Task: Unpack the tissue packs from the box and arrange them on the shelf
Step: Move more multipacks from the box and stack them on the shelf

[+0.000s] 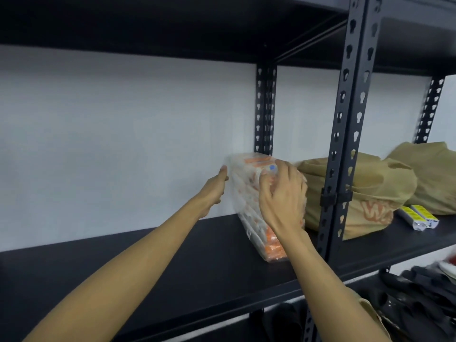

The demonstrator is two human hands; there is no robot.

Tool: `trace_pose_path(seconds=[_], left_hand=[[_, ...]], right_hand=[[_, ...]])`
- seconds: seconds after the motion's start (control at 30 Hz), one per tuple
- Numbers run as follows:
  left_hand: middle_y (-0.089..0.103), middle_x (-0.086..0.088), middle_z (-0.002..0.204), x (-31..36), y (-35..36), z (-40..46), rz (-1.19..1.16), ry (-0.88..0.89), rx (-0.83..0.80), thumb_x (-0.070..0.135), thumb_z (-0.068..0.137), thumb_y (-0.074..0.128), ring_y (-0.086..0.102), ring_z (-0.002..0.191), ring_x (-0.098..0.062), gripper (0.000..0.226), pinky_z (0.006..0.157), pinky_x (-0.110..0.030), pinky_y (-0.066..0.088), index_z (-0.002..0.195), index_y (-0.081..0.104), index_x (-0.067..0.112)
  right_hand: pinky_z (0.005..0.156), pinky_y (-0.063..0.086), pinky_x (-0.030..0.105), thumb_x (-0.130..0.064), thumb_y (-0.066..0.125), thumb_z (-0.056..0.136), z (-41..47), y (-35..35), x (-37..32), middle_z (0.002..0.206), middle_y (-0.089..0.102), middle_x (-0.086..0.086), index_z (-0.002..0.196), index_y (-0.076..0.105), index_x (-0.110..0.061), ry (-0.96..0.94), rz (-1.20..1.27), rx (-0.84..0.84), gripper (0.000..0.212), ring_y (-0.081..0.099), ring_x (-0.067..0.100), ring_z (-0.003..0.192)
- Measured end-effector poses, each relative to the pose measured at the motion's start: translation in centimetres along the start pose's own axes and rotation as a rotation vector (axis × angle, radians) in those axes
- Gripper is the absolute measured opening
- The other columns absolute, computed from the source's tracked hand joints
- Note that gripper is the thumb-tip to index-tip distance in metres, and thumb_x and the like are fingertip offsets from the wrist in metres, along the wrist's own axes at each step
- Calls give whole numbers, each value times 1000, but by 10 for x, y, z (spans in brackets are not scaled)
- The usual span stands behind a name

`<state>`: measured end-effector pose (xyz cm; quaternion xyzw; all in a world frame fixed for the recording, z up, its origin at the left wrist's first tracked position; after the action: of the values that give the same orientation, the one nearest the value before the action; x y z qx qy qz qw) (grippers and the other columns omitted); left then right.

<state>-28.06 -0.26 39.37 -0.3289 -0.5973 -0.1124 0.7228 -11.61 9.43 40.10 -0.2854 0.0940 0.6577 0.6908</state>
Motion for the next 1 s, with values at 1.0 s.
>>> trace_pose_path(seconds=[1.0], left_hand=[[23,-11,166,-252,-130,-317,1138,-20,413,57,104,10,11,155,-32,71,126,-52,6,160,26,17]], right_hand=[[125,4,48,-50,11,105,-304,66,-93,163,28,7,156,33,-20,-204,-206,-822,63,13,26,154]])
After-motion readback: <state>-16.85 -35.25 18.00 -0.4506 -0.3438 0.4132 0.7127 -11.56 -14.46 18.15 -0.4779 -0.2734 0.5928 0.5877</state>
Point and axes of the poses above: each hand's wrist, its own z-axis towards the middle knuckle, its own y-axis out of the palm, x = y × z, the point moved 3 cm from there along z, towards the middle knuckle
